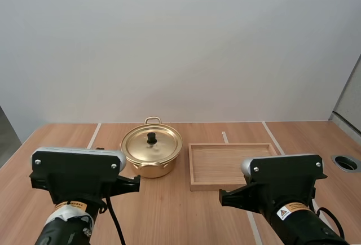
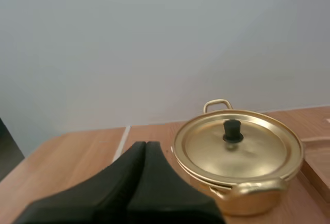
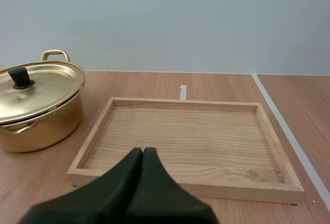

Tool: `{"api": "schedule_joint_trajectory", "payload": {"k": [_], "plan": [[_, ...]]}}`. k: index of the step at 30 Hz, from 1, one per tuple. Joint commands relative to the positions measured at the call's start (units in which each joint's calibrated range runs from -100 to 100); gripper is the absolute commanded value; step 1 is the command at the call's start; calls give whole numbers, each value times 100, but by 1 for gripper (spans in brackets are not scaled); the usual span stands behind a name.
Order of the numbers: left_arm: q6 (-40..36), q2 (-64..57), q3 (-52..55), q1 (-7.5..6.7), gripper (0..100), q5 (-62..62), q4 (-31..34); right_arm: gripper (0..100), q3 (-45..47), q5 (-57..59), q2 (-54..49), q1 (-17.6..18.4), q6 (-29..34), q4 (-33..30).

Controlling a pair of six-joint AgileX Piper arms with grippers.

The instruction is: Open the pot, put the pineapple inside, and close it

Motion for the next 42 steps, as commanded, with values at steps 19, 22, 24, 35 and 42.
{"api": "schedule_joint_trajectory", "payload": {"k": [19,22,24,35,42], "plan": [[-23,-40,10,-18,0,717,41,0,47,9,-40,-38,-23,18],[-23,-40,10,-18,0,717,41,0,47,9,-40,-38,-23,39],[-23,-40,10,-18,0,717,40,0,47,9,-40,-38,-23,39],[-23,-40,10,-18,0,717,1667,0,47,-117,-40,-38,-23,-589],[-23,-40,10,-18,0,717,1656,0,47,-117,-40,-38,-23,-641]]}}
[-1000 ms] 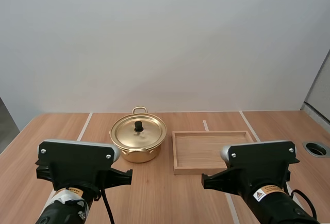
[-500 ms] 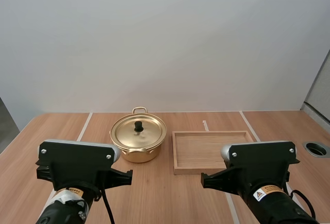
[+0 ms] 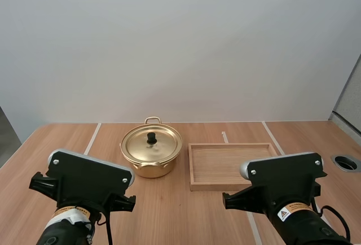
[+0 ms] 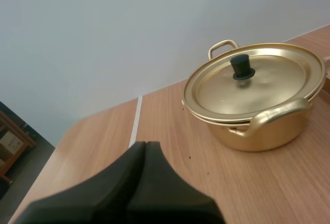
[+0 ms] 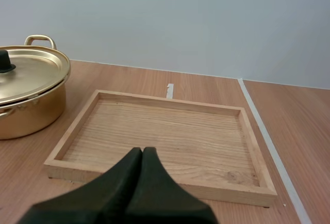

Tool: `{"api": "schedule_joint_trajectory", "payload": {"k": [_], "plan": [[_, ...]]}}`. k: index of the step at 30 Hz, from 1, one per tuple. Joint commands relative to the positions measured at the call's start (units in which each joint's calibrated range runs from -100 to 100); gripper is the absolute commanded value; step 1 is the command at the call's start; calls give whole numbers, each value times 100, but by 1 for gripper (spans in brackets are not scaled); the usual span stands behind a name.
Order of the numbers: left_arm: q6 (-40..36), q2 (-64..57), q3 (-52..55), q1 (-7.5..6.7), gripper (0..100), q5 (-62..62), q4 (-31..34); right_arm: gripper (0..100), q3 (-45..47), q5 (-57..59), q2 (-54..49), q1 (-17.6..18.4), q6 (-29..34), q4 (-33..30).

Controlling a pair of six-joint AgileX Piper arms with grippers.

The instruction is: Open the pot, put the pineapple inside, and close it

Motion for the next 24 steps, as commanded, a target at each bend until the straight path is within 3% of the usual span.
{"api": "schedule_joint_trajectory", "payload": {"k": [1,17,24], "plan": [[-23,-40,10,-18,0,-48,22,0,47,-100,-40,-3,-23,-34],[-23,-40,10,-18,0,42,-3,0,47,-100,-40,-3,-23,-22],[-23,-40,10,-18,0,78,-452,0,47,4,-40,-3,-13,352]]}}
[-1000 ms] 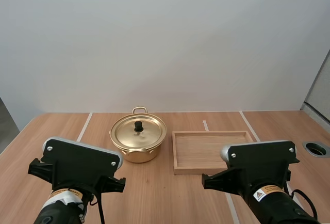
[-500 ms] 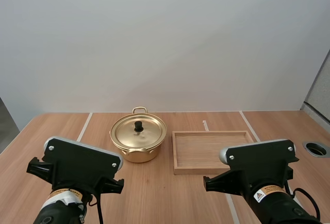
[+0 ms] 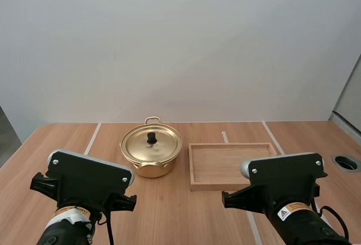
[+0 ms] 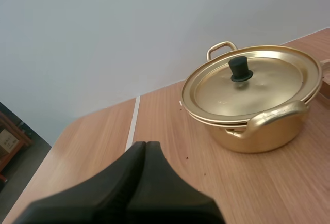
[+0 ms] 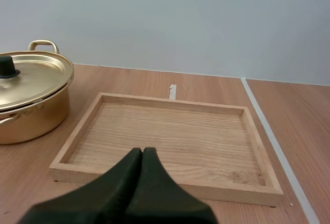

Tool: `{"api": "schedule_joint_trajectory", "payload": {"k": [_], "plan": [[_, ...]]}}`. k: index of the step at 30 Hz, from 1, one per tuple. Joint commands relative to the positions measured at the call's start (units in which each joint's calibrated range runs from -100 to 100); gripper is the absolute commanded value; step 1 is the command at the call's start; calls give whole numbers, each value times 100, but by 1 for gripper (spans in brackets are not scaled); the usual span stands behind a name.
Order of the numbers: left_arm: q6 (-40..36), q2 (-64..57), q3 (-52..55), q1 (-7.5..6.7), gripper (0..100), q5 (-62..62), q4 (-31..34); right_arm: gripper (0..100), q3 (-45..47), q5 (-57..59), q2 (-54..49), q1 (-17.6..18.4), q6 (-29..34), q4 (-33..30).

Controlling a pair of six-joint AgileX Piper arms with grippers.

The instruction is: Open the pot, put the pineapple inside, and close it

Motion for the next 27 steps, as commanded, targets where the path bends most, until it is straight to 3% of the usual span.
{"api": "schedule_joint_trajectory", "payload": {"k": [1,6,27], "plan": [[-23,-40,10,-18,0,29,-254,0,47,4,-40,-3,-13,77],[-344,-40,10,-18,0,170,-270,0,47,4,-40,-3,-13,77],[-344,-40,10,-18,0,170,-270,0,47,4,-40,-3,-13,77]]}}
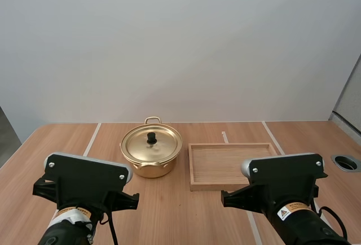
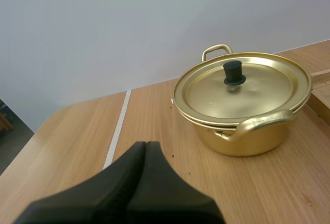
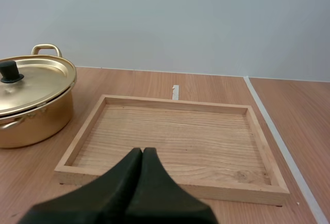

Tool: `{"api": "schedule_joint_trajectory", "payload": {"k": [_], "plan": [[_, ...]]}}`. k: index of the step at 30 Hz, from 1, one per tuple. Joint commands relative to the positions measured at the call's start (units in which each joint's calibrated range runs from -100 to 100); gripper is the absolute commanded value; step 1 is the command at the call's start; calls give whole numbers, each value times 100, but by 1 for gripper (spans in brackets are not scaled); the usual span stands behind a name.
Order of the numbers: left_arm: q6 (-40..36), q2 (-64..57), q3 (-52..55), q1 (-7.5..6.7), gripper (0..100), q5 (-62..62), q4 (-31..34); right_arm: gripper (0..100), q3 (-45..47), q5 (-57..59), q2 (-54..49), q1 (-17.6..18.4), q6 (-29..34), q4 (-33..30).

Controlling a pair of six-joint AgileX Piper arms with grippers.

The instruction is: Open the pot, put the pineapple inside, and close it

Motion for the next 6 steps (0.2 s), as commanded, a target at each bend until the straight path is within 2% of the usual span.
{"api": "schedule_joint_trajectory", "payload": {"k": [1,6], "plan": [[-47,-40,10,-18,0,-19,-87,0,47,4,-40,-3,-13,18],[-47,-40,10,-18,0,-19,-87,0,47,4,-40,-3,-13,18]]}}
